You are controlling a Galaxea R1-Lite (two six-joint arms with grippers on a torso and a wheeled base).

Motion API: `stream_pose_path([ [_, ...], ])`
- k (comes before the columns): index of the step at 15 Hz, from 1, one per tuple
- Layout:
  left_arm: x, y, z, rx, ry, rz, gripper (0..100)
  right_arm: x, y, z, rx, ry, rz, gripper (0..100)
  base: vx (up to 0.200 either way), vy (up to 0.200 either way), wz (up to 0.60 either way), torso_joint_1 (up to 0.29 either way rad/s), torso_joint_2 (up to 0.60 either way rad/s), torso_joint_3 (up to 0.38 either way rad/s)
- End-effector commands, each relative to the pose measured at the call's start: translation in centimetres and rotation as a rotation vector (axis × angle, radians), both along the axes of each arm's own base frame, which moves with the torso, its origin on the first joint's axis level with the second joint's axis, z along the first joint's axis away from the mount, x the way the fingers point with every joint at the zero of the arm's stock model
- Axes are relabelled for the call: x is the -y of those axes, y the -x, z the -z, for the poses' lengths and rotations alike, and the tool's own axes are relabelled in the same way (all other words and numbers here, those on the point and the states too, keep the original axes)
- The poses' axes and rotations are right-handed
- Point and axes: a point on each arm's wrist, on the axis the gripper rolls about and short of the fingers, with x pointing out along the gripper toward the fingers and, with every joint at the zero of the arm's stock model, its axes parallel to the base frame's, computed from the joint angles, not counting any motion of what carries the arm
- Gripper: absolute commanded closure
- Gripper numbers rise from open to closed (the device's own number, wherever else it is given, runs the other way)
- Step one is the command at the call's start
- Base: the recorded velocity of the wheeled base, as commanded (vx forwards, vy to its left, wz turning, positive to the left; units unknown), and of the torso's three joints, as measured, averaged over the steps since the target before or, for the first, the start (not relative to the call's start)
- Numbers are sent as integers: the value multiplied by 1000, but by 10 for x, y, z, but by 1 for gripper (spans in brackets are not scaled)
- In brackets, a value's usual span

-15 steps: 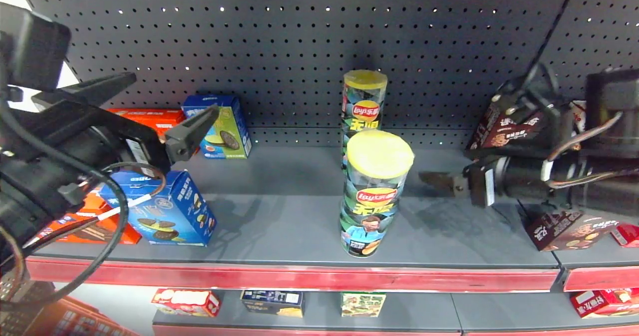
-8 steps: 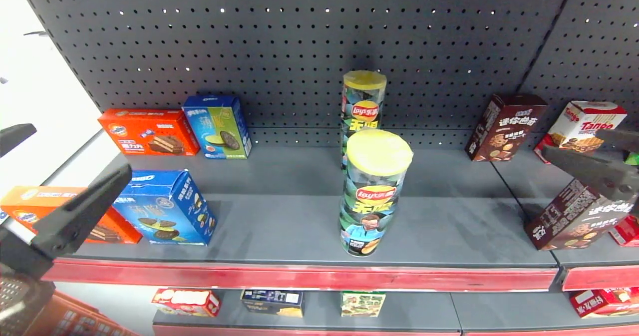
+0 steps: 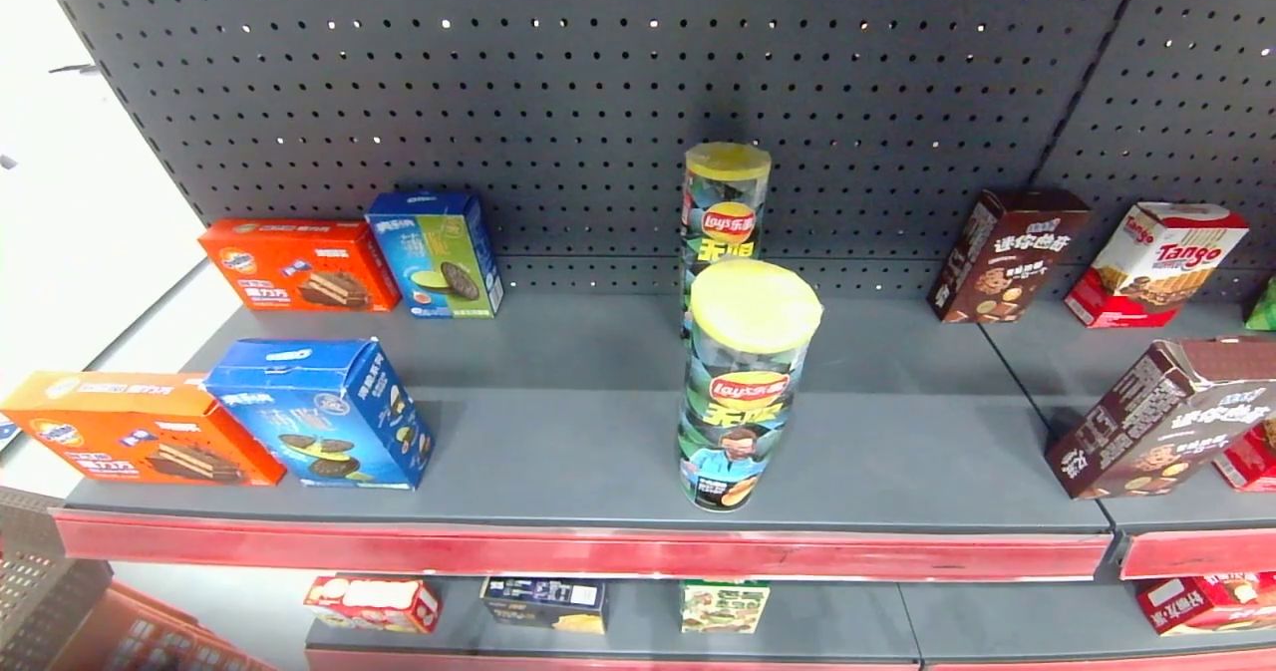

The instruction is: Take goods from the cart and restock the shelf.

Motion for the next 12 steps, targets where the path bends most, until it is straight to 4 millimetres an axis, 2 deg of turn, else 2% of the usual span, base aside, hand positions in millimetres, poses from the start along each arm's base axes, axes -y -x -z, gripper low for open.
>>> stream_pose_path([
  [1, -5, 9, 25, -12, 11, -4, 0, 7, 18, 37, -6, 0, 56, 0, 0, 0, 0, 0, 0, 0],
  [2, -5, 9, 30, -24, 12, -9, 0, 7, 18, 47, -33, 10, 68, 0, 0, 0, 0, 0, 0, 0],
  [5, -9, 16, 48, -87, -9, -91, 0, 10, 28, 97, -141, 41, 188, 0, 0, 0, 0, 0, 0, 0],
  [7, -13, 27, 64, -124, -23, -176, 0, 9, 35, 100, -212, 23, 315, 0, 0, 0, 0, 0, 0, 0],
  [9, -13, 31, 65, -97, 1, -297, 0, 8, 36, 101, -213, 8, 419, 0, 0, 0, 0, 0, 0, 0],
  [10, -12, 32, 65, -93, 30, -371, 0, 7, 40, 102, -157, -3, 425, 0, 0, 0, 0, 0, 0, 0],
  [12, -12, 37, 65, -43, 54, -391, 0, 6, 46, 104, -79, -8, 293, 0, 0, 0, 0, 0, 0, 0],
])
